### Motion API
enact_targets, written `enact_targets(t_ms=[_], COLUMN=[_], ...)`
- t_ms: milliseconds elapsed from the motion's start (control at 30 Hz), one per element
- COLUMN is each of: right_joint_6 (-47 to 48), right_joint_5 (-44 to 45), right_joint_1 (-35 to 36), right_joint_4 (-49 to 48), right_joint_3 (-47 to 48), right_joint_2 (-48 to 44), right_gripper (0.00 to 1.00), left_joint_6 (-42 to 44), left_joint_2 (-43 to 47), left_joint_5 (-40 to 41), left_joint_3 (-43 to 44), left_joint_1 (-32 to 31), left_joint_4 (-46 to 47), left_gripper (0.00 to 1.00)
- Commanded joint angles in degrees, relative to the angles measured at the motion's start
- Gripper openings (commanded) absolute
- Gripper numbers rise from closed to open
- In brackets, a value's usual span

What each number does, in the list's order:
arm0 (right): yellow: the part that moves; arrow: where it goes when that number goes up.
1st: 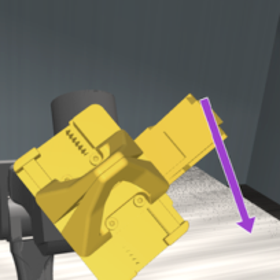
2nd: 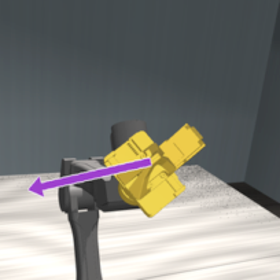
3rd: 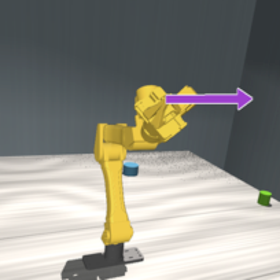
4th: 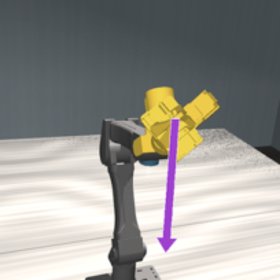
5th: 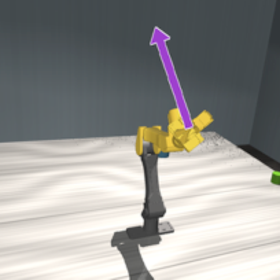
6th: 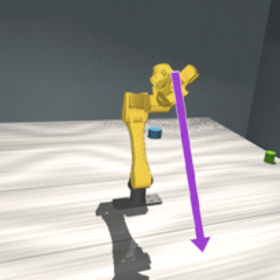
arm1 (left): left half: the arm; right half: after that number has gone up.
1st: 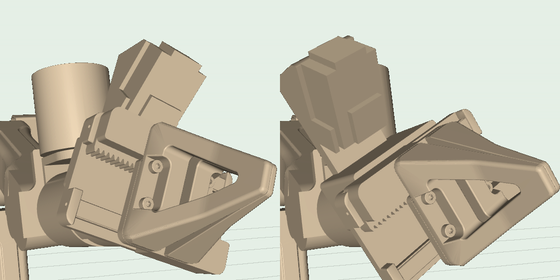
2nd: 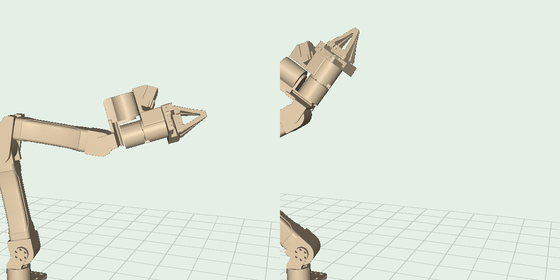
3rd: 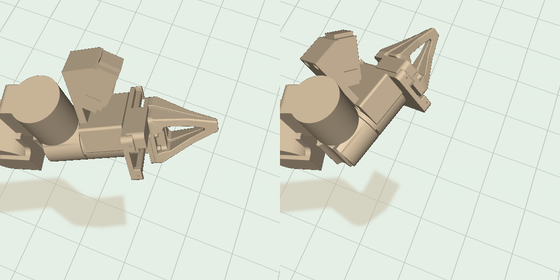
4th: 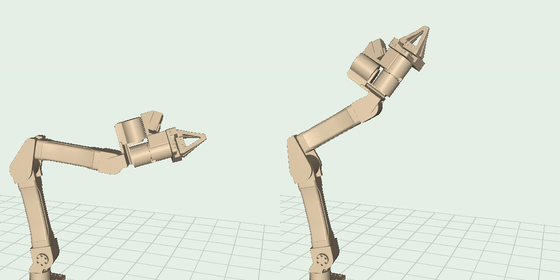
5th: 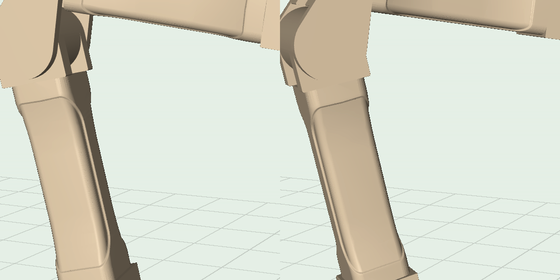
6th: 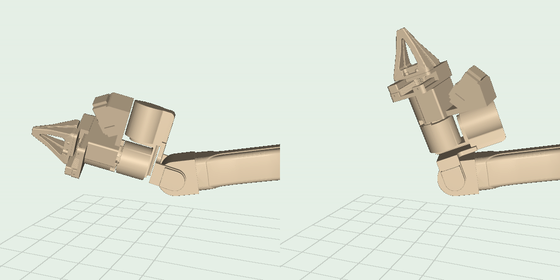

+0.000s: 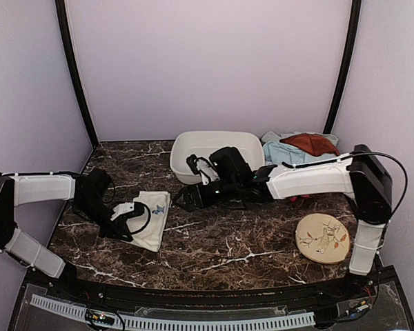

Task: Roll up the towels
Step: Roll the towel at the center of the board.

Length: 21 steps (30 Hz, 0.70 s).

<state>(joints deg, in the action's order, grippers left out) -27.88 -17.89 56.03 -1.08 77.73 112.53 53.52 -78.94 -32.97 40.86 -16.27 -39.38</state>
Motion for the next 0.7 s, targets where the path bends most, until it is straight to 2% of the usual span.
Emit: enact_targets(t_ms=[0, 33, 67, 133, 167, 200, 267, 367, 500, 667], right_joint_6=[3.2, -1.5, -4.0, 0.6, 5.6, 12.6, 27.7, 40.9, 50.0, 57.0], right_joint_5=[33.8, 39.0, 36.8, 22.7, 19.9, 19.9, 21.7, 21.3, 20.7, 21.4], right_joint_1=[1.3, -0.3, -2.2, -3.8, -2.4, 0.6, 6.9, 13.4, 19.5, 22.6], right_joint_4=[-7.0, -5.5, -8.2, -25.4, -32.0, -30.0, -20.0, -15.0, -20.5, -19.5], right_joint_3=[-8.1, -8.7, -11.9, -20.8, -23.0, -22.7, -17.7, -12.9, -10.0, -2.3], right_joint_2=[-13.2, -14.9, -16.5, -18.3, -18.2, -17.2, -13.1, -6.0, -0.1, 8.3], right_gripper=[1.0, 1.0, 1.0, 0.9, 0.88, 0.85, 0.78, 0.68, 0.63, 0.59], left_joint_6=[-0.8, -0.9, -1.0, -1.4, -1.6, -1.9, -2.3, -2.4, -2.3, -1.6], left_joint_2=[-4.7, -5.8, -6.7, -8.3, -9.0, -9.5, -10.4, -11.1, -12.5, -13.4], left_joint_5=[-4.8, -4.9, -5.0, -5.3, -5.5, -5.8, -6.2, -6.2, -6.1, -5.9], left_joint_3=[2.6, 3.0, 3.6, 4.4, 4.8, 5.2, 5.9, 5.8, 5.5, 6.5], left_joint_1=[2.6, 3.1, 3.5, 4.0, 4.0, 4.2, 4.5, 5.0, 5.8, 6.2], left_joint_4=[-6.0, -6.5, -6.7, -7.2, -7.5, -7.8, -8.3, -8.3, -8.4, -9.4], left_gripper=[0.05, 0.05, 0.05, 0.05, 0.05, 0.05, 0.05, 0.05, 0.05, 0.05])
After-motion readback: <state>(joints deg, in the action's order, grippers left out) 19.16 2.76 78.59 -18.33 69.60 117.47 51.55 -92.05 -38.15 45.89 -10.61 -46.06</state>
